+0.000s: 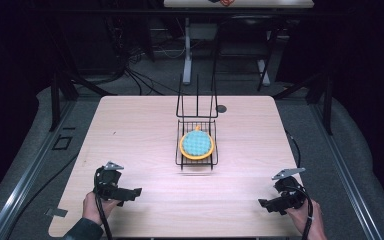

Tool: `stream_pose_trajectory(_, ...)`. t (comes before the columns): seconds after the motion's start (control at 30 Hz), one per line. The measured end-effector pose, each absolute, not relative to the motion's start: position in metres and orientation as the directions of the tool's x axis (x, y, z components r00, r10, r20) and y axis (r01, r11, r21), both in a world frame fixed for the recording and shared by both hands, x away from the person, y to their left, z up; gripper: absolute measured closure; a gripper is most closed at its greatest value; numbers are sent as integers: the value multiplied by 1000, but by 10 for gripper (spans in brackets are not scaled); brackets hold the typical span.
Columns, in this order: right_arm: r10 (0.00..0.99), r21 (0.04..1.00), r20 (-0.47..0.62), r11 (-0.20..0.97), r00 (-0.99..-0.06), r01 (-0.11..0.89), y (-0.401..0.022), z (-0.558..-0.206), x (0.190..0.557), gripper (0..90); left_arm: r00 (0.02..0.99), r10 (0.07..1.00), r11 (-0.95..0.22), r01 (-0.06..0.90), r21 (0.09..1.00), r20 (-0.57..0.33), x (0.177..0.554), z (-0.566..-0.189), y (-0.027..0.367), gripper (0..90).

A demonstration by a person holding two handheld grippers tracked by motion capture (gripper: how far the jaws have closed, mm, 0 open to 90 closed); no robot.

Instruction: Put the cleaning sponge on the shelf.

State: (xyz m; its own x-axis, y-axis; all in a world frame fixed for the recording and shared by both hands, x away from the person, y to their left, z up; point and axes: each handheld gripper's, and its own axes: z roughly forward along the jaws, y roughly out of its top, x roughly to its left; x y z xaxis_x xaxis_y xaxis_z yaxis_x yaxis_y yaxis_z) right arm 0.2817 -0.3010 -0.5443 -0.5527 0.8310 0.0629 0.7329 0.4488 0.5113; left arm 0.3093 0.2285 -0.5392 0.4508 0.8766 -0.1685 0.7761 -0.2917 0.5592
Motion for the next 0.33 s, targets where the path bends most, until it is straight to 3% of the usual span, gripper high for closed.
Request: stream_pose_trajectory(0.33,833,515,64,445,-550,733,-302,-547,283,95,446,878,-286,780,557,-174,312,-541,228,2)
